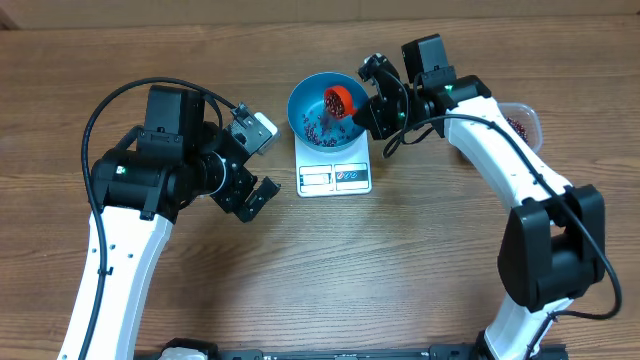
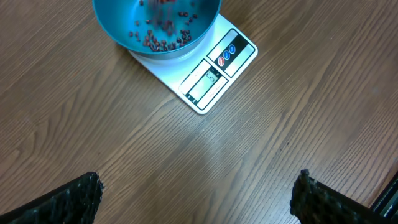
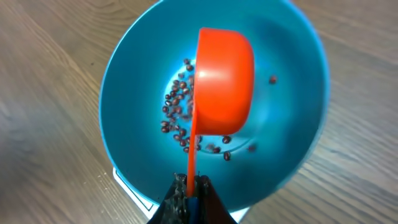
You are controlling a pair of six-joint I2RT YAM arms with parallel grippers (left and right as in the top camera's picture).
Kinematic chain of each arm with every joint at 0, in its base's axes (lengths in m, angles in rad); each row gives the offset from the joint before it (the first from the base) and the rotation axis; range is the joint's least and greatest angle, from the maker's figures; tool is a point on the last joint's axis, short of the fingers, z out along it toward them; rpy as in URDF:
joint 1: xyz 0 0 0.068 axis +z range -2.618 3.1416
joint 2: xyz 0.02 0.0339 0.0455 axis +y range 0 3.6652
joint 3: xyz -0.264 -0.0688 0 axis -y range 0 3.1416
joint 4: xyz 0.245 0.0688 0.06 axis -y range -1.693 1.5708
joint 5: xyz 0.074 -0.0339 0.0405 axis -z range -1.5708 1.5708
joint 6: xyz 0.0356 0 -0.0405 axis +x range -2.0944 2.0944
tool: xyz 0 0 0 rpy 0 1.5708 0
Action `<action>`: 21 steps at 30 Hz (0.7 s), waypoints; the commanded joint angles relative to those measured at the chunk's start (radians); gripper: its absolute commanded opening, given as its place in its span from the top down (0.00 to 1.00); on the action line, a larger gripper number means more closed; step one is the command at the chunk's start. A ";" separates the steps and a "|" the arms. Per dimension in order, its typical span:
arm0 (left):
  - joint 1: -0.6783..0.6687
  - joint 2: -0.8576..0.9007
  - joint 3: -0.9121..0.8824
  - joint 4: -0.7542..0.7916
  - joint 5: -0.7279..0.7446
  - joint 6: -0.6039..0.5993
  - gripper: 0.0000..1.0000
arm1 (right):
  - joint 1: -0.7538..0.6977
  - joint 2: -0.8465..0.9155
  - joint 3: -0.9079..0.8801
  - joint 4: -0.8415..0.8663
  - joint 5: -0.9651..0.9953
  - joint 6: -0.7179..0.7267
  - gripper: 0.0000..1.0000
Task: Scoop item into bowl and weigh 150g on scale
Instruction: 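Tilt the scoop with the right gripper to pour beans into the bowl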
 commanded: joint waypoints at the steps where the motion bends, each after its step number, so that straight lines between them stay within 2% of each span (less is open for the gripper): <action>1: 0.005 0.006 0.016 -0.002 0.018 0.023 0.00 | 0.000 -0.055 0.031 0.007 0.044 -0.013 0.96; 21: 0.005 0.006 0.016 -0.002 0.018 0.023 0.00 | 0.000 -0.164 0.035 0.003 0.167 -0.020 0.96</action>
